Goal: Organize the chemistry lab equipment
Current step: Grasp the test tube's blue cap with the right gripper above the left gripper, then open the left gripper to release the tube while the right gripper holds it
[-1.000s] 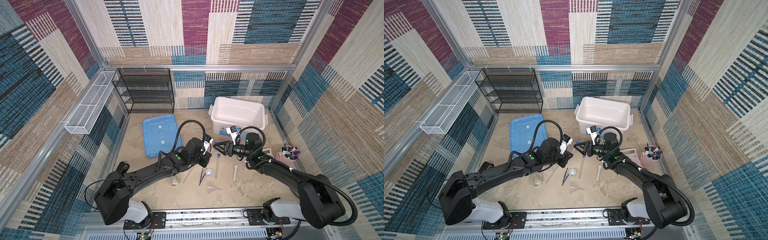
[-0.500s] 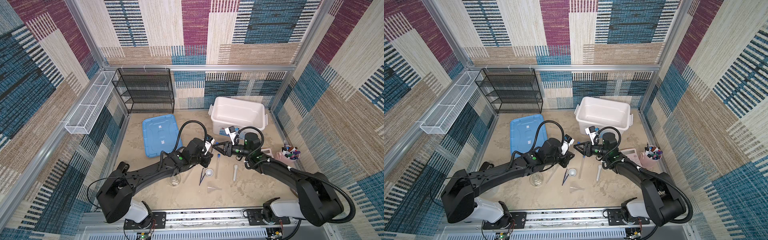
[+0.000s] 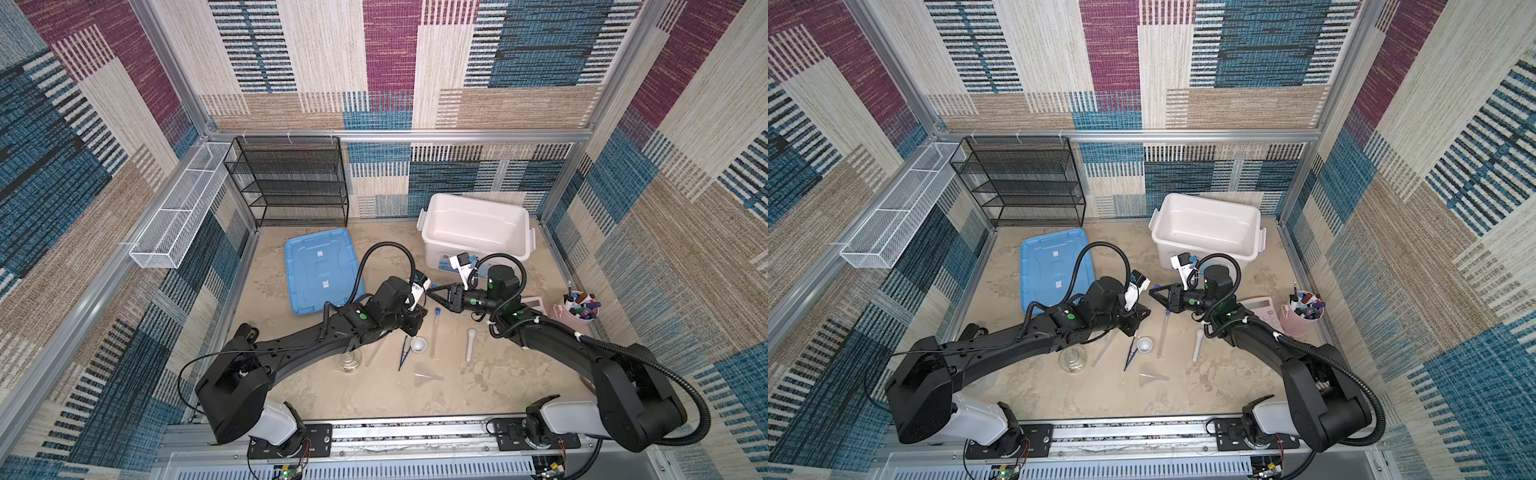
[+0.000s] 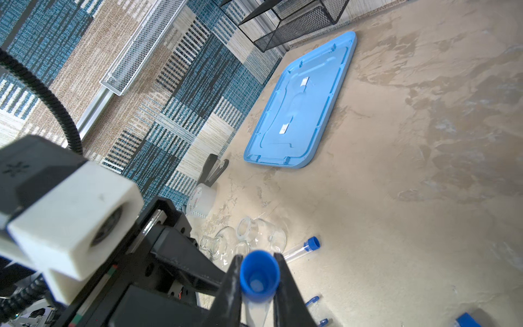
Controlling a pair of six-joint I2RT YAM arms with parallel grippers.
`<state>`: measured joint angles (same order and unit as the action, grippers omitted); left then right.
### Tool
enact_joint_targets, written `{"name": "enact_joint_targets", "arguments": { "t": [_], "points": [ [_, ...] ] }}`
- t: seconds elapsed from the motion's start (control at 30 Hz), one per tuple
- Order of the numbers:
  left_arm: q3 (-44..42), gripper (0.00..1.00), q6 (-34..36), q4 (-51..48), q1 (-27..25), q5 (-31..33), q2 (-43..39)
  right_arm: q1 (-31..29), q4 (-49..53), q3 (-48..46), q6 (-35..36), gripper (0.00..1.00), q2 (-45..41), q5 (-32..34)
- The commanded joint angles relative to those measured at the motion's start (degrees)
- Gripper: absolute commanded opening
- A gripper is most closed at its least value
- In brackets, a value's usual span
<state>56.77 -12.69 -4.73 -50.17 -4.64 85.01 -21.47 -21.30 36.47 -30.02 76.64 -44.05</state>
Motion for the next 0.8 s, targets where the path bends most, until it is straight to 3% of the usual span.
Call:
{"name": "enact_joint_targets", "arguments": {
  "t": [0.0,0.23,0.33,0.53,0.77],
  "points": [
    [0.59,0.13,0.00,2.19,0.01,0.55,0.11,-0.11,2.34,0.69,2.07,0.20,-0.95,3.26],
    [-0.57,0.55,-1.01,1.35,-0.01,3.56,-1.65,-0.12,13.03,2.61,8.04,0.20,-5.81,14.42],
    [-2.79,0.66,-1.78,2.19,0.07,5.59,-3.71,-0.10,17.88,3.08,9.86,0.19,-9.06,23.00],
    [-6.40,0.74,-3.74,3.35,0.24,7.50,-5.82,-0.13,18.57,-0.16,10.53,0.16,-16.34,37.36],
    [-7.04,0.74,-5.06,3.96,0.16,6.30,-5.09,-0.43,17.93,-3.88,13.99,0.16,-21.74,49.24]
  ]
}}
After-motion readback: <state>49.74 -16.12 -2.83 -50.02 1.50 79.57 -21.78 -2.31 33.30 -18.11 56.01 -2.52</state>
